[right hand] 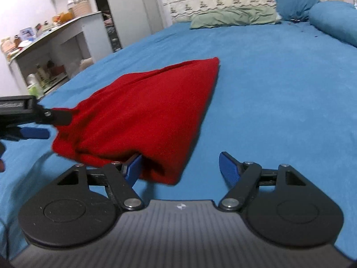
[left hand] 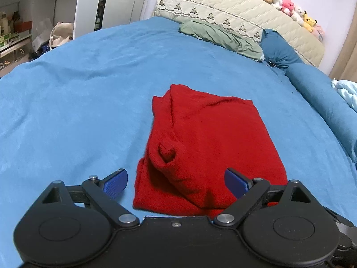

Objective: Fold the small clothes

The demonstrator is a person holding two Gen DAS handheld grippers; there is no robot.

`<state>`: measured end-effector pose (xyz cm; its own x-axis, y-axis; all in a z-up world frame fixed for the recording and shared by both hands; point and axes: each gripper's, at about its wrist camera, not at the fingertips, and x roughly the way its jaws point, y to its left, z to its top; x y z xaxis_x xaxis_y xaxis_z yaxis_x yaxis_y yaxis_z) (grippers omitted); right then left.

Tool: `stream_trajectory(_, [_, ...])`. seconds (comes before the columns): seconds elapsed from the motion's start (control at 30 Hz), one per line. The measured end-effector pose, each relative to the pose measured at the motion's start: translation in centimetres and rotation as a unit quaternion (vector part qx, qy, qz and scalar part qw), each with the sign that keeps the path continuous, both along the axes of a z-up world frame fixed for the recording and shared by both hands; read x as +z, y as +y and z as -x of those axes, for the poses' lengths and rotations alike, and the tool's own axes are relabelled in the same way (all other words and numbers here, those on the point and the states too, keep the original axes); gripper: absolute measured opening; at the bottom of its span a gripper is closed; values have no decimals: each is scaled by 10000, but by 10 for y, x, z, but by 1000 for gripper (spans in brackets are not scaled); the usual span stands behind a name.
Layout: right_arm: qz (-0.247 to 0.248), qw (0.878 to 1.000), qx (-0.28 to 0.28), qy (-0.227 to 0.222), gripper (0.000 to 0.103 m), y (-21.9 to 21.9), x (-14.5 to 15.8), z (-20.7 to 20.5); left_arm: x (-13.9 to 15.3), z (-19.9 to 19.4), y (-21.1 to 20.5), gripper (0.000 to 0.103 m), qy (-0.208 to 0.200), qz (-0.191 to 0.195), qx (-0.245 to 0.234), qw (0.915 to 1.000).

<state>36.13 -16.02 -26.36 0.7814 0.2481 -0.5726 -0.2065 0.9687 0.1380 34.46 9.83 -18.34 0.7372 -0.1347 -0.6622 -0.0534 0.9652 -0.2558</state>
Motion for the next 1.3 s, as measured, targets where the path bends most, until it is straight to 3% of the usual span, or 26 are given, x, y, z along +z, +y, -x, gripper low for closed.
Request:
stream_trajectory(0.03, [145, 9999, -73, 28, 74, 1, -1, -3, 0, -1, 2, 95, -9, -18, 30, 10000])
stream_trajectory(0.1, [177, 9996, -226, -25, 67, -5, 4, -2, 1, -2, 7, 94, -26, -109, 134, 9998])
stream_trajectory(0.23, [315, 9990, -287, -124, 67, -17, 12, 9, -4, 1, 22, 92, 130, -274, 259, 9992])
stream_trajectory(0.33, [306, 9991, -297, 58, 67, -21, 1, 6, -27, -1, 23, 83, 618, -478, 115, 9969])
stream_trajectory(0.5, [151, 9992, -326, 177, 67, -27, -1, 5, -33, 3, 19, 84, 504, -705, 42, 9962])
stream_trajectory(0.63, [-174, 9989, 116, 413, 69, -41, 20, 6, -17, 4, 24, 80, 565, -496, 24, 9972])
stream_trajectory(0.7, [-480, 9966, 401, 543, 76, -53, 45, 2, 3, 1, 23, 87, 358, -479, -84, 9982])
stream_trajectory(0.77, [-758, 9939, 591, 532, 99, -63, 74, -8, 24, -6, 21, 99, 29, -567, -228, 9981])
stream_trajectory(0.83, [-1029, 9909, 599, 624, 103, -71, 97, -31, 41, -27, 20, 103, -177, -594, -473, 9970])
stream_trajectory(0.9, [-1200, 9870, 602, 885, 103, -74, 105, -60, 41, -58, 21, 103, 38, -407, -805, 9959])
stream_trajectory(1.03, [-1193, 9833, 424, 1306, 103, -66, 88, -109, 10, -114, 26, 100, 586, 83, -918, 9940])
stream_trajectory(1.13, [-1471, 9746, 426, 1635, 103, -57, 56, -127, -11, -129, 25, 92, 866, 299, -996, 9908])
stream_trajectory(1.27, [-1232, 9783, 345, 1632, 103, -47, 31, -132, -18, -127, 18, 90, 824, 222, -1041, 9909])
stream_trajectory(1.3, [-1267, 9774, 352, 1654, 99, -46, 25, -133, -18, -126, 17, 88, 799, 212, -1044, 9911])
